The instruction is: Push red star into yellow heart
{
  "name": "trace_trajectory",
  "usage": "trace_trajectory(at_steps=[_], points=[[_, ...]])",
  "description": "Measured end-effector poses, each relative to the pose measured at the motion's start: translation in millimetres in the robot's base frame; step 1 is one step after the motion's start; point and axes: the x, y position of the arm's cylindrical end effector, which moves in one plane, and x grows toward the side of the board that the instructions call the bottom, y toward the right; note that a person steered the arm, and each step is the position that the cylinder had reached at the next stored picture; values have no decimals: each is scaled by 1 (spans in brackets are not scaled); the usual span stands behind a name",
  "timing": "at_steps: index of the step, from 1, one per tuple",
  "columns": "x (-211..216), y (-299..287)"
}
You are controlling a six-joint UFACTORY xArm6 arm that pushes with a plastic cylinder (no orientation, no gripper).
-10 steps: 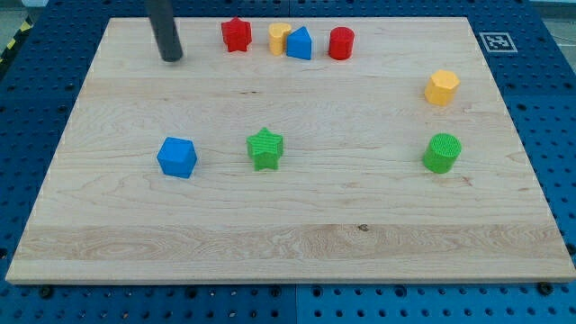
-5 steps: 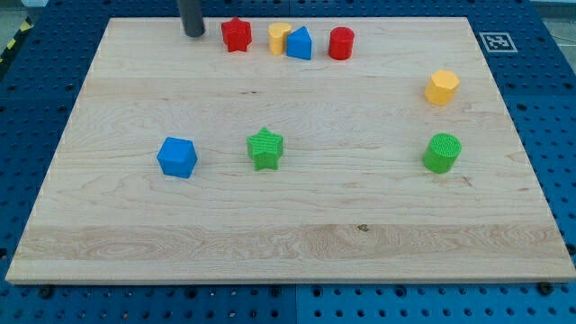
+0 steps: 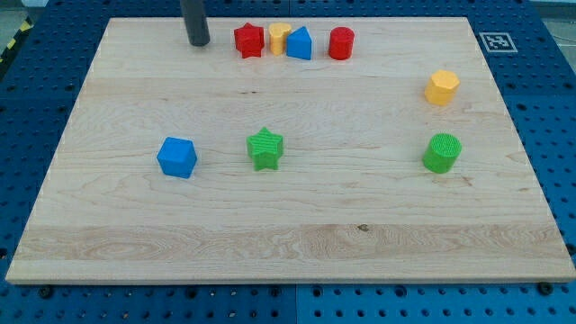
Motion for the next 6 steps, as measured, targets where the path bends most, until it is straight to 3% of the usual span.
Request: trace_trajectory(at_steps=[3,6], points=[[1,47],[37,65]])
